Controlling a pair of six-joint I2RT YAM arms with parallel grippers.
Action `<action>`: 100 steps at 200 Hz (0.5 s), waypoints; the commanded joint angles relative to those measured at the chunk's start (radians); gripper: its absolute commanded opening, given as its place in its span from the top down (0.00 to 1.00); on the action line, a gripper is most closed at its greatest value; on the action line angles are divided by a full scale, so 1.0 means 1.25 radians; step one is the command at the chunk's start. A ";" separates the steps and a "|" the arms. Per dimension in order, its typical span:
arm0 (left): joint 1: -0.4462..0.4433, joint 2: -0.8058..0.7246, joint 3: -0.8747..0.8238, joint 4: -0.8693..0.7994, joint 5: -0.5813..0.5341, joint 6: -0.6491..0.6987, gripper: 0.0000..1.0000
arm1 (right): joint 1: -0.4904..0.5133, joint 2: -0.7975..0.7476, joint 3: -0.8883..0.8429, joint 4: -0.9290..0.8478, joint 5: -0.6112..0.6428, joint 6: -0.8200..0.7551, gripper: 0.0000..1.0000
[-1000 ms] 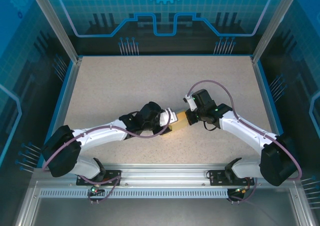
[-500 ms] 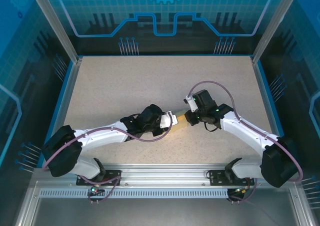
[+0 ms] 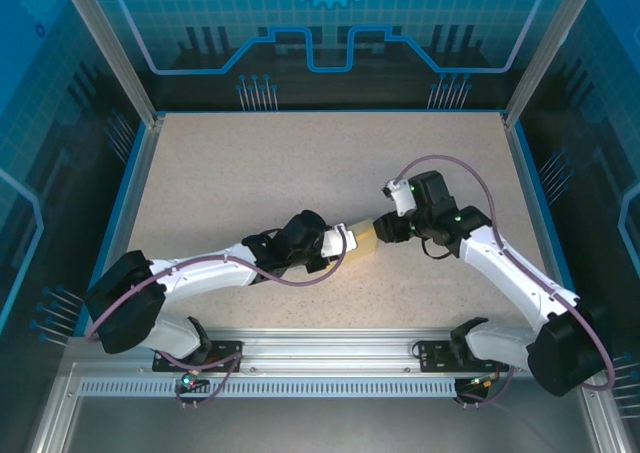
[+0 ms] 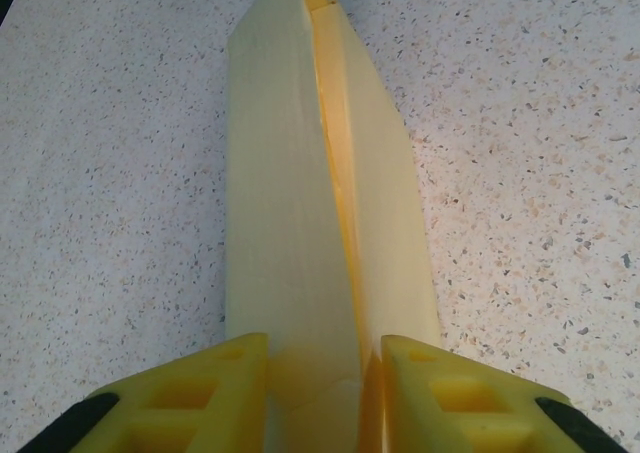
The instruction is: Fold the paper box
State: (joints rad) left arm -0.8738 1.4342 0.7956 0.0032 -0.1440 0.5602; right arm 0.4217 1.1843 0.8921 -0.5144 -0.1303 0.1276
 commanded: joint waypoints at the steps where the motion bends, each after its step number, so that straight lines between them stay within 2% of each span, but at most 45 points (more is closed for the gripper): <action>1: -0.004 0.001 -0.011 -0.054 -0.008 0.011 0.68 | -0.027 0.043 0.026 0.036 -0.102 0.005 0.49; 54: -0.004 -0.012 -0.014 -0.052 -0.007 0.011 0.68 | -0.043 0.173 0.054 0.097 -0.182 0.014 0.47; 100: -0.005 -0.023 -0.018 -0.049 -0.006 0.007 0.67 | -0.073 0.195 -0.001 0.124 -0.200 0.017 0.50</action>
State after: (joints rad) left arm -0.8745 1.4277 0.7952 0.0017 -0.1459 0.5602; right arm 0.3565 1.4216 0.9257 -0.3950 -0.3328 0.1360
